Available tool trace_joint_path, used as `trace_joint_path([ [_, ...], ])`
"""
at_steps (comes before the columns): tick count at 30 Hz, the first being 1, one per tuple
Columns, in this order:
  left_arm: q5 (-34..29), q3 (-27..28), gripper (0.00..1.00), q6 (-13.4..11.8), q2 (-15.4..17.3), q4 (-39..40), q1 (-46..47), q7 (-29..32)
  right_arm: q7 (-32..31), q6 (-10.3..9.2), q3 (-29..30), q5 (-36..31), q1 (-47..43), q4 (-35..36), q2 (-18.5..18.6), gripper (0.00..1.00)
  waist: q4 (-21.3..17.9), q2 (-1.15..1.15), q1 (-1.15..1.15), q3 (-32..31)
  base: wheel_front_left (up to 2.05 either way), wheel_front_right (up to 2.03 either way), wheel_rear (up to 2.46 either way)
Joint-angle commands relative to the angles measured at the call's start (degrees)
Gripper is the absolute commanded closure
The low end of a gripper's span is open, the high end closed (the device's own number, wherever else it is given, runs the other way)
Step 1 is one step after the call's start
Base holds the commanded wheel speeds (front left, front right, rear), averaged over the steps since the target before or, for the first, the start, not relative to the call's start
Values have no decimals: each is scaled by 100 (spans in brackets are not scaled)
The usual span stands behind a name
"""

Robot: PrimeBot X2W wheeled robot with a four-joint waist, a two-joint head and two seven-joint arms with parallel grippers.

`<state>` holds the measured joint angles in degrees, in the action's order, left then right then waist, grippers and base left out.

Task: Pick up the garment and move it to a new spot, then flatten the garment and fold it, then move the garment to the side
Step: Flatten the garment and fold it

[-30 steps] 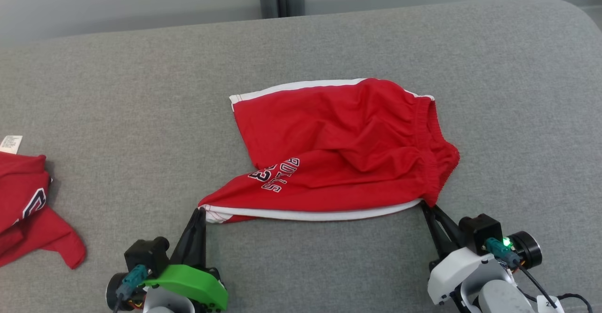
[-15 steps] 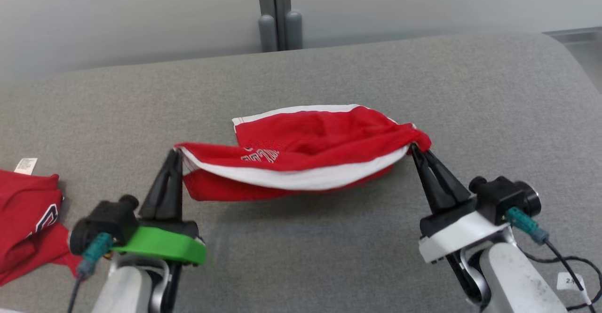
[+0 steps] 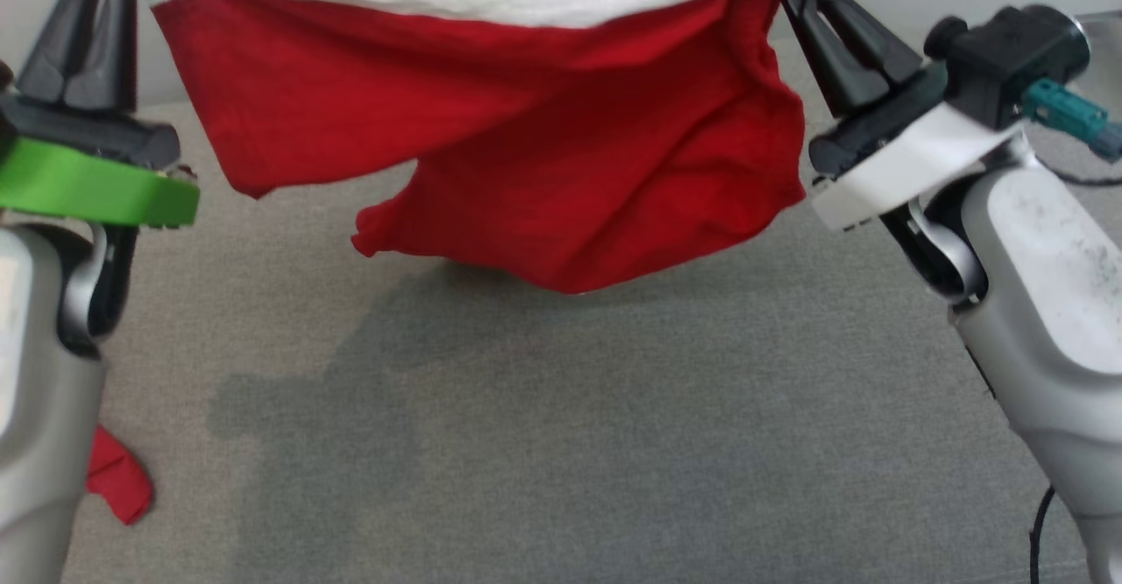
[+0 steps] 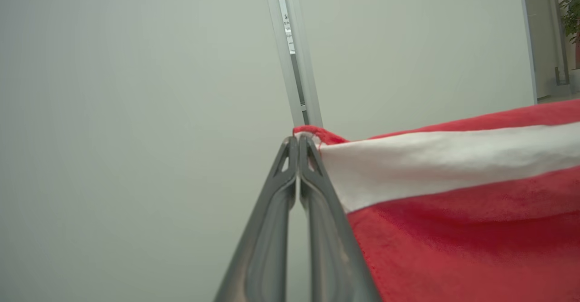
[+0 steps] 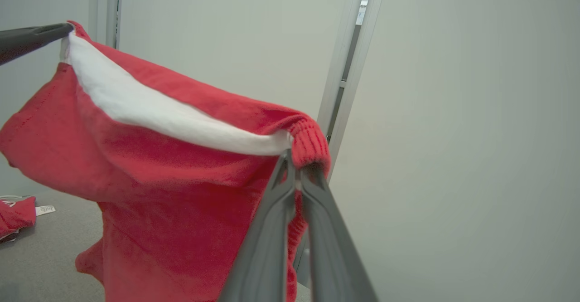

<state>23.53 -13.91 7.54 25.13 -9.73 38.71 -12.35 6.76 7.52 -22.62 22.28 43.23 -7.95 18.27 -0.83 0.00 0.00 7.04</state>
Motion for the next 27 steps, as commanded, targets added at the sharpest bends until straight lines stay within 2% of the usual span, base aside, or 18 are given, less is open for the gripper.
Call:
trace_joint_path([
  [1, 25, -37, 100, -13, 103, -185, 317, 40, -11, -7, -133, -35, 364, -147, 44, 100, -26, 0, 0, 483, 0, 0, 0],
  [5, 81, 13, 100, -13, 185, -796, 1293, -73, 219, -7, -402, -322, 1493, -772, 16, 100, -45, 0, 0, 996, 0, 0, 0],
  [9, -143, 107, 100, -31, 180, -1361, 2228, -231, 653, -7, -406, -876, 2569, -1516, -142, 100, -44, 0, 0, 1346, 0, 0, 0],
  [12, -246, 216, 100, -41, 116, -1559, 2651, -285, 795, -7, -311, -1208, 3050, -1931, -292, 100, -16, 0, 0, 1437, 0, 0, 0],
  [15, -315, 439, 100, -35, -6, -1416, 2760, -287, 836, -7, -210, -1384, 3238, -2143, -421, 100, 31, 0, 0, 1449, 0, 0, 0],
  [20, -347, 634, 100, -20, -321, -1245, 1860, -284, 839, -7, -267, -1357, 2416, -2119, -438, 100, 121, 0, 0, 1308, 0, 0, 0],
  [27, -89, 897, 100, -16, -954, -1394, -484, -287, 842, -7, -478, -842, 338, -2154, -477, 100, 201, 0, 0, 894, 0, 0, 0],
])
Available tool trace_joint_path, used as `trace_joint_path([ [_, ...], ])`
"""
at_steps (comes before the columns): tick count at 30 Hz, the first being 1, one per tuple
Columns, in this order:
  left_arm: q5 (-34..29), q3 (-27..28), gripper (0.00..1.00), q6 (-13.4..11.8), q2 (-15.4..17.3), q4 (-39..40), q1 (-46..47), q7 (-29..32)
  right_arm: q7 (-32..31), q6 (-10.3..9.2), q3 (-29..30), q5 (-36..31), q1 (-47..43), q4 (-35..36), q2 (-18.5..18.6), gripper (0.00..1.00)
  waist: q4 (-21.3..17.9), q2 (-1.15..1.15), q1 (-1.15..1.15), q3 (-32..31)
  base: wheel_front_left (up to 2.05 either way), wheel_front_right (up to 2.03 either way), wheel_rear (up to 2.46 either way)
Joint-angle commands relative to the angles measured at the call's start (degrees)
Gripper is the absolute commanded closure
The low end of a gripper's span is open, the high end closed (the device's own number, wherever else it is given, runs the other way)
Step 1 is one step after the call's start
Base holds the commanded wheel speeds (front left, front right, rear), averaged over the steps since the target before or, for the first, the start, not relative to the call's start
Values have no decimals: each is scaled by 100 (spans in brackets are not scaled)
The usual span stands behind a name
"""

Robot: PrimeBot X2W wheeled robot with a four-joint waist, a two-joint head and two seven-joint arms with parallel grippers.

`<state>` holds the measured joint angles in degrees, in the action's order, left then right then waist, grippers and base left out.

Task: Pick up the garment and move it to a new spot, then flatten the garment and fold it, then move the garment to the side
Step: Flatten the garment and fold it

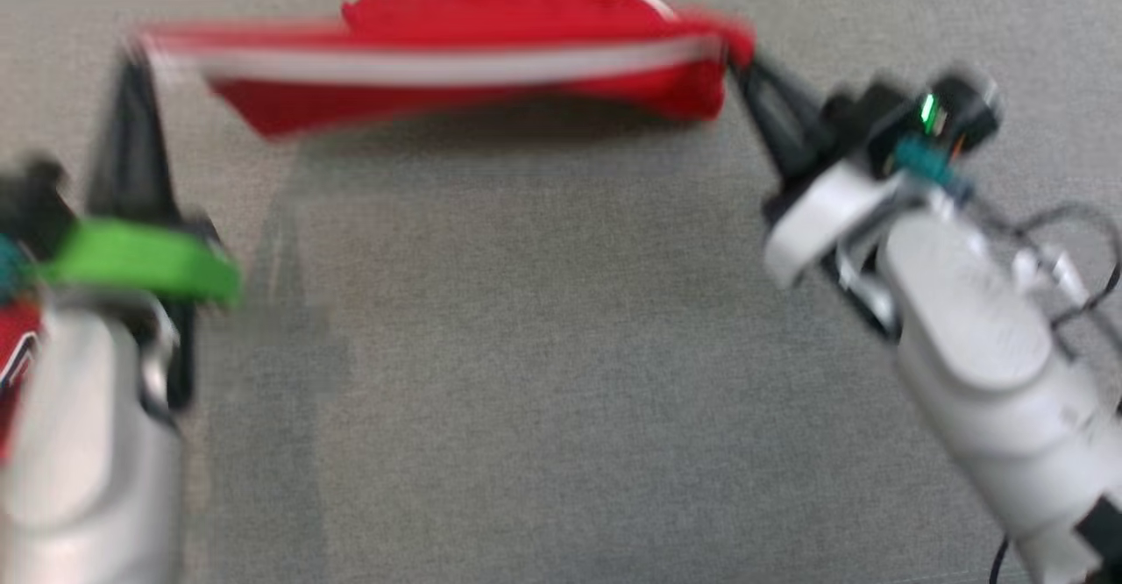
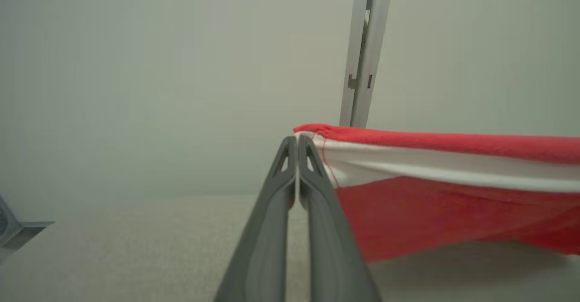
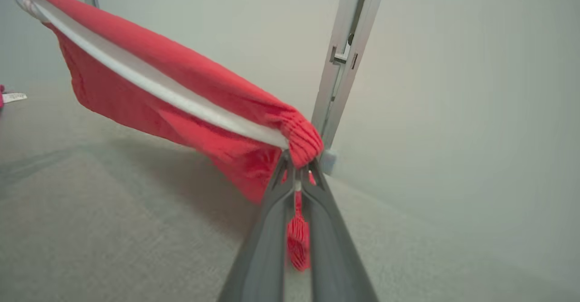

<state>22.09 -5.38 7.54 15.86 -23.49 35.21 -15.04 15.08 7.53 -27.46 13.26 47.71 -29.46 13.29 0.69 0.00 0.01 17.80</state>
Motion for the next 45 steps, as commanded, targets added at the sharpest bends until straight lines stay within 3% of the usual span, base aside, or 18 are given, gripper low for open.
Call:
trace_joint_path([
  [1, 86, 64, 100, -16, -132, -91, -508, -19, 10, -8, -52, 177, -442, -14, 1, 100, 51, 0, -1, -259, 0, 0, 0],
  [7, 150, 293, 100, -15, -618, -443, -2005, -19, 11, -8, -279, 680, -1954, 161, -39, 100, 92, 0, -1, -657, 0, 0, 0],
  [13, -20, 452, 100, -15, -905, -557, -2930, -19, 11, -8, -551, 1029, -3049, 431, 38, 100, 167, 0, -1, -1126, 0, 0, 0],
  [27, -390, 1138, 100, -15, -1104, -411, -4031, -21, 12, -8, -731, 1399, -4503, 930, 197, 100, 181, 0, -1, -1615, 0, 0, 0],
  [36, -458, 661, 100, -15, -754, 98, -2884, -20, 12, -8, -566, 1923, -4022, 1273, -100, 100, -26, 0, -1, -1019, 0, 0, 0],
  [45, -256, -730, 100, -15, 415, -570, -689, -9, 8, -8, -1148, 3306, -2742, 1262, -154, 100, -500, 0, -1, -30, 0, 0, 0],
])
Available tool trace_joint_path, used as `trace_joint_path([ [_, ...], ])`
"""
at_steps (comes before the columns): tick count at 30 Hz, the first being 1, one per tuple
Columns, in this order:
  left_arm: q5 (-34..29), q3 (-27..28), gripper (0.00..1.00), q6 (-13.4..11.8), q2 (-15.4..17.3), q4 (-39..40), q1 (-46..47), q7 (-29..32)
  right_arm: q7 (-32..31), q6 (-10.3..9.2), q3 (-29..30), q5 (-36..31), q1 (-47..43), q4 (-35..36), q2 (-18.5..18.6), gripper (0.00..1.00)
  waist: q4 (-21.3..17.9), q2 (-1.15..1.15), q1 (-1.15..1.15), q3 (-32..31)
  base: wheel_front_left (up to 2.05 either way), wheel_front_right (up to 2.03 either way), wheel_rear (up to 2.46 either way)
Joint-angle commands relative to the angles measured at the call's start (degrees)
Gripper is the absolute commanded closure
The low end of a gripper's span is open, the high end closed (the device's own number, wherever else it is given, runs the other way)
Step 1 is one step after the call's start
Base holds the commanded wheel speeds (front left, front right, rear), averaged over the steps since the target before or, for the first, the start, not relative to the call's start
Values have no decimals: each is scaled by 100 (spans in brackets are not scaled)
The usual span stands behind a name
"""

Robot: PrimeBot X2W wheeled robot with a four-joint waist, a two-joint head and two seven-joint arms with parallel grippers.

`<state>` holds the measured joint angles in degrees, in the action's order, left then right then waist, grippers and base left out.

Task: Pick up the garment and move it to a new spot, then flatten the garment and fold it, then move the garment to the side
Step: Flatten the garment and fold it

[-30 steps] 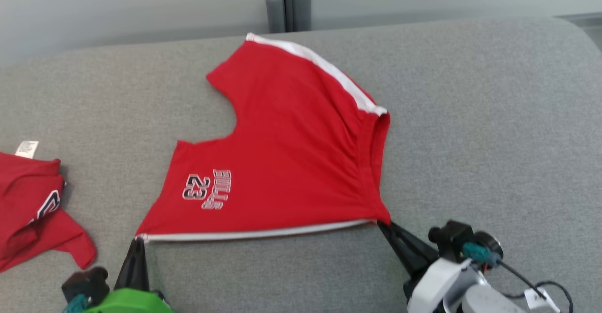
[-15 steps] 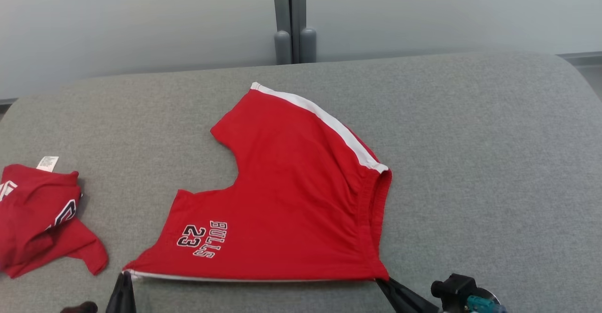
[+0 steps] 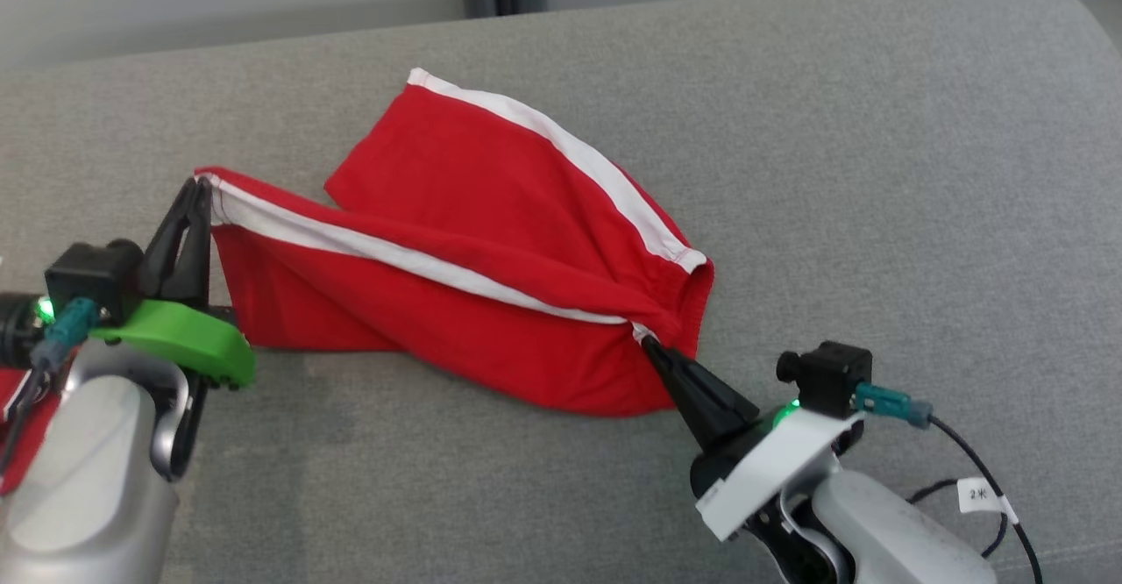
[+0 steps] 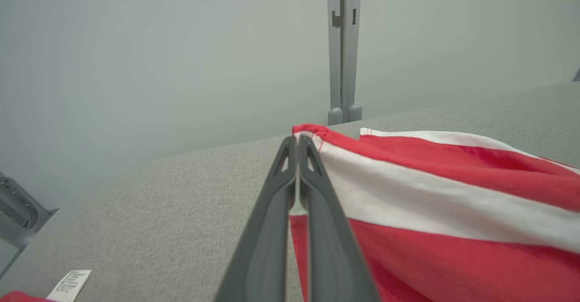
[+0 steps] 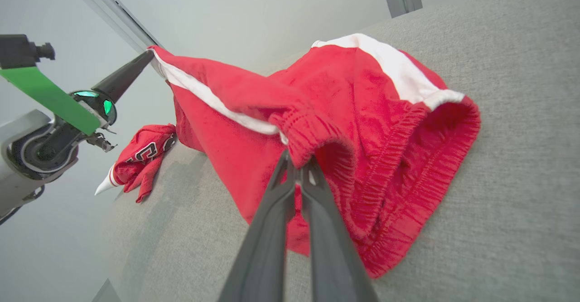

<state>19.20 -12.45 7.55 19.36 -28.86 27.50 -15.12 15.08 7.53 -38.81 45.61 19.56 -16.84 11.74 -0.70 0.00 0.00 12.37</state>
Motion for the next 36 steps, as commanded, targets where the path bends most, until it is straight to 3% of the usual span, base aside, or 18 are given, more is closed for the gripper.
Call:
trace_joint_path([
  [1, 90, -176, 100, -15, 195, -134, 353, -1, 9, -7, -42, 215, 231, -4, -20, 100, -429, 0, 0, 617, 0, 0, 0],
  [9, 779, -1411, 100, -16, 848, -747, 1806, 328, 10, -7, -153, 1166, 1044, 49, -179, 100, -840, 0, 0, 1236, 0, 0, 0],
  [19, 1378, -2656, 100, -16, 1340, -1088, 2800, 498, 10, -7, -133, 1602, 1267, 300, -215, 100, -1275, 0, 0, 1580, 0, 0, 0],
  [26, 1654, -3154, 100, -16, 1479, -1460, 3335, 445, 11, -7, -215, 1656, 1420, 270, -415, 100, -1456, 0, 0, 1694, 0, 0, 0],
  [32, 1845, -3435, 100, -16, 1386, -1780, 3598, 317, 11, -7, -253, 1683, 1483, 136, -522, 100, -1447, 0, 0, 1666, 0, 0, 0],
  [33, 1861, -3478, 82, -16, 1370, -1843, 3605, 283, 11, -7, -249, 1691, 1467, 109, -528, 100, -1437, 0, 0, 1645, 0, 0, 0],
  [34, 1874, -3515, 13, -16, 1350, -1896, 3599, 257, 11, -7, -232, 1685, 1444, 77, -533, 83, -1428, 0, 0, 1625, 0, 0, 0],
  [35, 1898, -3533, 0, -16, 1321, -1966, 3575, 211, 11, -7, -216, 1655, 1416, 48, -538, 0, -1418, 0, 0, 1595, 0, 0, 0],
  [36, 1922, -3526, 0, -16, 1292, -2046, 3546, 172, 11, -7, -173, 1586, 1387, 17, -536, 0, -1405, 0, 0, 1562, 0, 0, 0],
])
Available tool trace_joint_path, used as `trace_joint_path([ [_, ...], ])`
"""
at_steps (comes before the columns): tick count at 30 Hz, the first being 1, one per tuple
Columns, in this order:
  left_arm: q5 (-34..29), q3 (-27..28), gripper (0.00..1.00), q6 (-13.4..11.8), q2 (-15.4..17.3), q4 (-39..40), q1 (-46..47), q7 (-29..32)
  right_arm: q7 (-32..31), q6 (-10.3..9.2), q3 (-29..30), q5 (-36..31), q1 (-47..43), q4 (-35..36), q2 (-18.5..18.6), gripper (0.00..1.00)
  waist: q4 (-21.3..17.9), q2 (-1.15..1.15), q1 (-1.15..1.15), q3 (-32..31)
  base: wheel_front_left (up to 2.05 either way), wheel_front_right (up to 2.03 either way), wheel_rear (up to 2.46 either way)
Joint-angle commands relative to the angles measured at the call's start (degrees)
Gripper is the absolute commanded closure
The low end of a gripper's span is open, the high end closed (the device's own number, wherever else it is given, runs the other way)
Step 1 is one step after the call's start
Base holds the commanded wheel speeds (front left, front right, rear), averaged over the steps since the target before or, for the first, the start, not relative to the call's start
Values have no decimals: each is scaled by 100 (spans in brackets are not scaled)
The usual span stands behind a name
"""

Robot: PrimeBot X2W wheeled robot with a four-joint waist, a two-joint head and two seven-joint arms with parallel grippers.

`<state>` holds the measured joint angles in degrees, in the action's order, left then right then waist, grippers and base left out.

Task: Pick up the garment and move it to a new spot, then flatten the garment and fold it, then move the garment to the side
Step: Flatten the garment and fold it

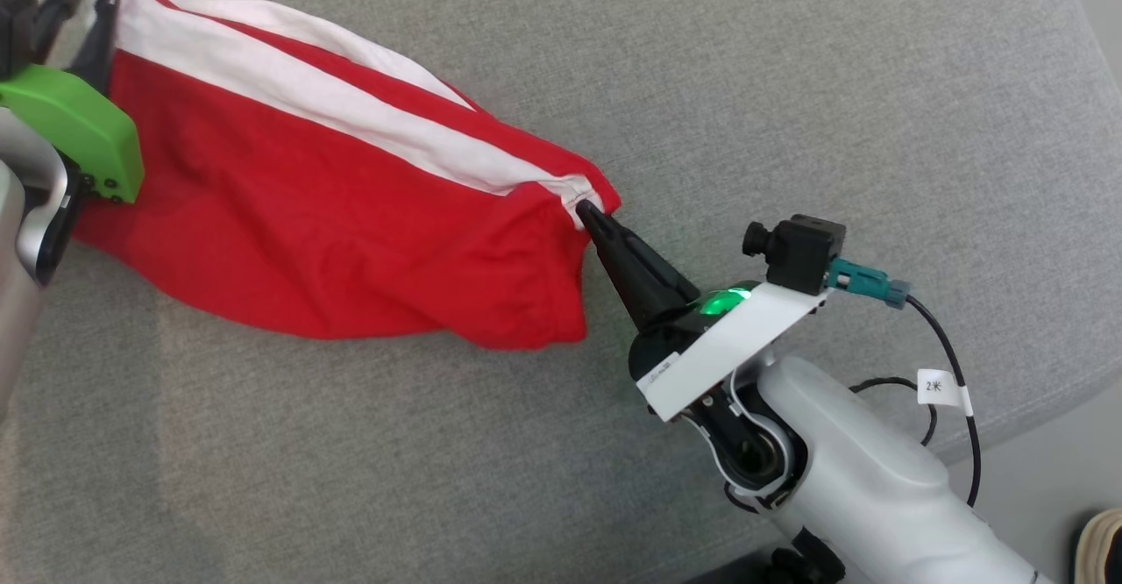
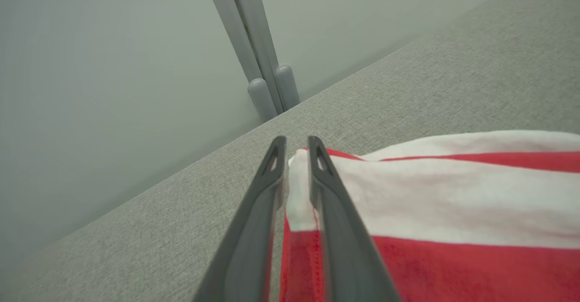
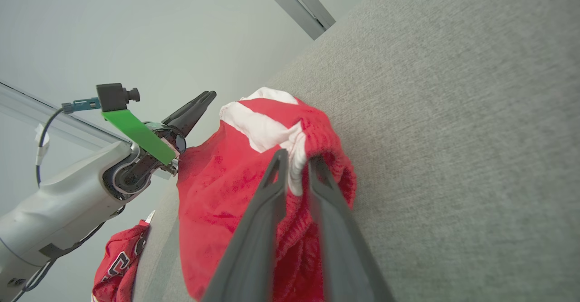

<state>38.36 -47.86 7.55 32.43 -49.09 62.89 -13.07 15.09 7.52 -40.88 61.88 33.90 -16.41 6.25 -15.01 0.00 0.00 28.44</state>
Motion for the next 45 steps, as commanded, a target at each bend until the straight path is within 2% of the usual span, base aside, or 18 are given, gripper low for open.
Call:
trace_joint_path([
  [1, 38, 31, 0, -16, -37, -80, -22, -72, 11, -6, 76, -85, -78, -43, 13, 0, 38, 0, 0, -71, 0, 0, 0],
  [7, 448, 225, 0, -16, -172, -283, -419, -200, 10, -6, 442, -404, -389, -206, 39, 0, 162, 0, 0, -330, 0, 0, 0],
  [8, 700, 264, 0, -16, -190, -254, -609, -215, 10, -6, 544, -468, -491, -245, 75, 0, 209, 0, 0, -415, 0, 0, 0],
  [14, 1294, 390, 0, -16, -181, -31, -1070, -218, 10, -6, 1094, -843, -754, -289, 155, 0, 362, 0, 0, -548, 0, 0, 0],
  [20, 1477, 667, 0, -16, -291, 81, -1410, -214, 10, -6, 1878, -1641, -930, -341, 120, 0, 450, 0, 0, -569, 0, 0, 0],
  [25, 1658, 730, 0, -16, -389, 41, -1575, -215, 10, -6, 2232, -2036, -1050, -378, 45, 0, 463, 0, 0, -563, 0, 0, 0],
  [34, 2074, 310, 0, -16, -367, 106, -1620, -152, 10, -6, 2388, -2274, -1125, -444, -12, 0, 394, 0, 0, -499, 0, 0, 0],
  [39, 2073, -3, 0, -16, -341, -193, -1470, -52, 10, -6, 2479, -2456, -1116, -478, -29, 0, 362, 0, 0, -500, 0, 0, 0],
  [40, 2056, -65, 19, -16, -360, -278, -1460, -54, 10, -6, 2492, -2489, -1115, -483, -40, 0, 359, 0, 0, -506, 0, 0, 0],
  [41, 2080, -119, 98, -16, -405, -341, -1455, -44, 10, -6, 2512, -2522, -1120, -490, -52, 0, 360, 0, 0, -514, 0, 0, 0],
  [45, 2209, -222, 100, -16, -514, -489, -1432, -72, 10, -6, 2580, -2642, -1141, -519, -68, 0, 400, 0, 0, -572, 0, 0, 0],
])
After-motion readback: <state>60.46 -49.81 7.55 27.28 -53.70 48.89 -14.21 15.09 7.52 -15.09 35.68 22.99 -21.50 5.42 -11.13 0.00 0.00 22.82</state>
